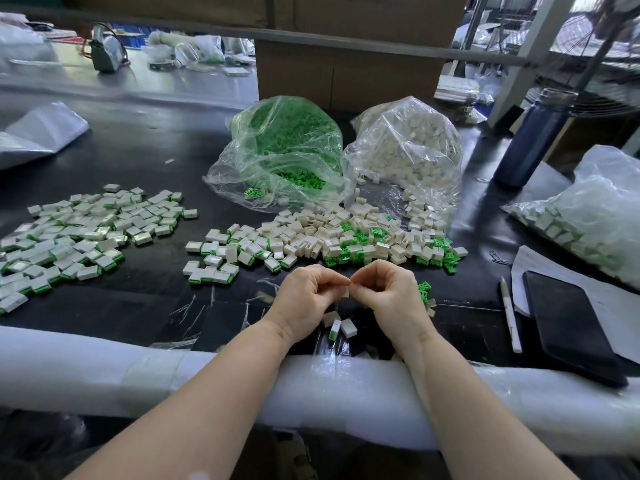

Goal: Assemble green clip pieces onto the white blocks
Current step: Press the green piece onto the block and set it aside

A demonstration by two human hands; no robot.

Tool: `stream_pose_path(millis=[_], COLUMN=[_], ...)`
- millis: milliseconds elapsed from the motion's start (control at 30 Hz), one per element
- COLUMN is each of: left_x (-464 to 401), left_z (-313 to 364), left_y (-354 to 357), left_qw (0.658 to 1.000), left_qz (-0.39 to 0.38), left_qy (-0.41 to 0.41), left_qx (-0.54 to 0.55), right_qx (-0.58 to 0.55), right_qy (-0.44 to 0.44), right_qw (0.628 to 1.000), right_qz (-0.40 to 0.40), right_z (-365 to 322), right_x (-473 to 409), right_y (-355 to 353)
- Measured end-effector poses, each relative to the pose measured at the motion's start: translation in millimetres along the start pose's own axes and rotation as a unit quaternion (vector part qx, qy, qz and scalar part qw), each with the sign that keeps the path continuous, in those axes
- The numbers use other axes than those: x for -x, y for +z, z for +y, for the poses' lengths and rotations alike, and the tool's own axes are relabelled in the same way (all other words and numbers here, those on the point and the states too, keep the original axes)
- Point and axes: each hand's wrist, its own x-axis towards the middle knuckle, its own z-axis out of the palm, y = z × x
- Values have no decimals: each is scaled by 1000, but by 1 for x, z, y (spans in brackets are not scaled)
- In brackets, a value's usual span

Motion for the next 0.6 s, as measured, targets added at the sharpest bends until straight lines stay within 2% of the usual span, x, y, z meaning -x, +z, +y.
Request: stream_pose_path(millis=[200, 300, 600], left_x=[1, 0, -2], left_z=[-2, -2, -3], left_y=[1, 1, 0], left_qw=[1000, 1000, 999], left_qz=[-4, 7, 3], left_qy=[9, -13, -40], left_qx=[1, 26, 2], right_qx=[-56, -75, -20], right_qy=[19, 16, 20], right_qw=[998, 997, 1000], right_qz=[16, 21, 3], right_z=[0, 0, 3], right_x=[-1, 0, -3], right_y=[-1, -2, 1])
